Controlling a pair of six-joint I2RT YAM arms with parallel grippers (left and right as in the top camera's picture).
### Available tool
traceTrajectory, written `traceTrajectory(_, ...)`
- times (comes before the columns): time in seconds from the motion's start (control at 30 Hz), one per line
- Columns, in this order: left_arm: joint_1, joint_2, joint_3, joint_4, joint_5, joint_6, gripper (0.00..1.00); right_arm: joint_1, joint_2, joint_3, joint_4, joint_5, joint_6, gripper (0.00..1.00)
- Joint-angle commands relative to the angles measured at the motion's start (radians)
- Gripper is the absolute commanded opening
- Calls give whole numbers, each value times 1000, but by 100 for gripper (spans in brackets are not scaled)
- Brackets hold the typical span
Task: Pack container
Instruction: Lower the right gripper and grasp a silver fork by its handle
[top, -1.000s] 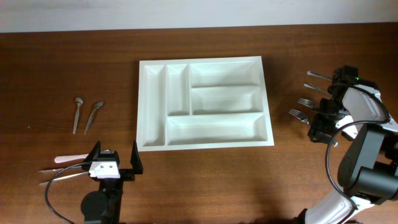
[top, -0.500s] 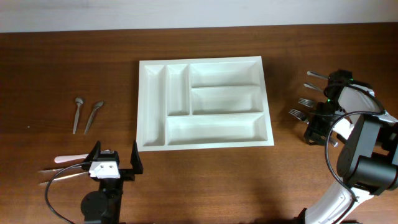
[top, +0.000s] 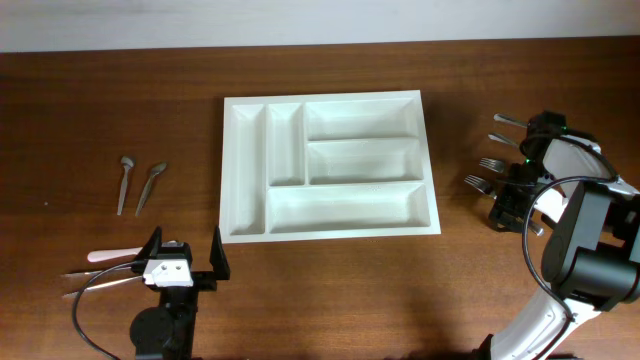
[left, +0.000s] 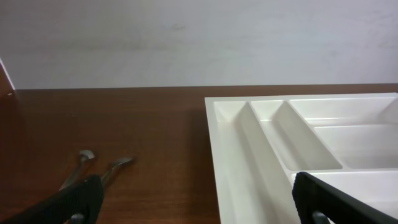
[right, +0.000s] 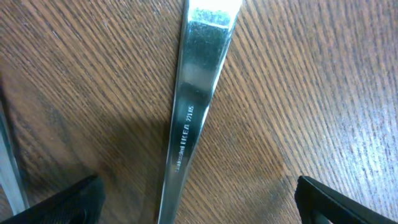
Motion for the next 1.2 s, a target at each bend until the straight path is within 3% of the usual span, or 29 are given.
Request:
traceTrajectory(0.0, 6, -10, -7, 2, 11, 15, 99, -1, 55, -7, -4, 17, 10, 99)
traceTrajectory(0.2, 6, -10, -7, 2, 11, 15, 99, -1, 56, -7, 0, 26, 8, 99)
traceTrajectory(0.4, 6, -10, -7, 2, 11, 15, 99, -1, 56, -7, 0, 101, -103, 99)
traceTrajectory(0.77, 6, -10, -7, 2, 11, 15, 99, 24, 56, -24, -6, 103, -99, 99)
traceTrajectory(1.17, 6, -10, -7, 2, 11, 15, 99, 71, 56, -144, 132, 54, -92, 99)
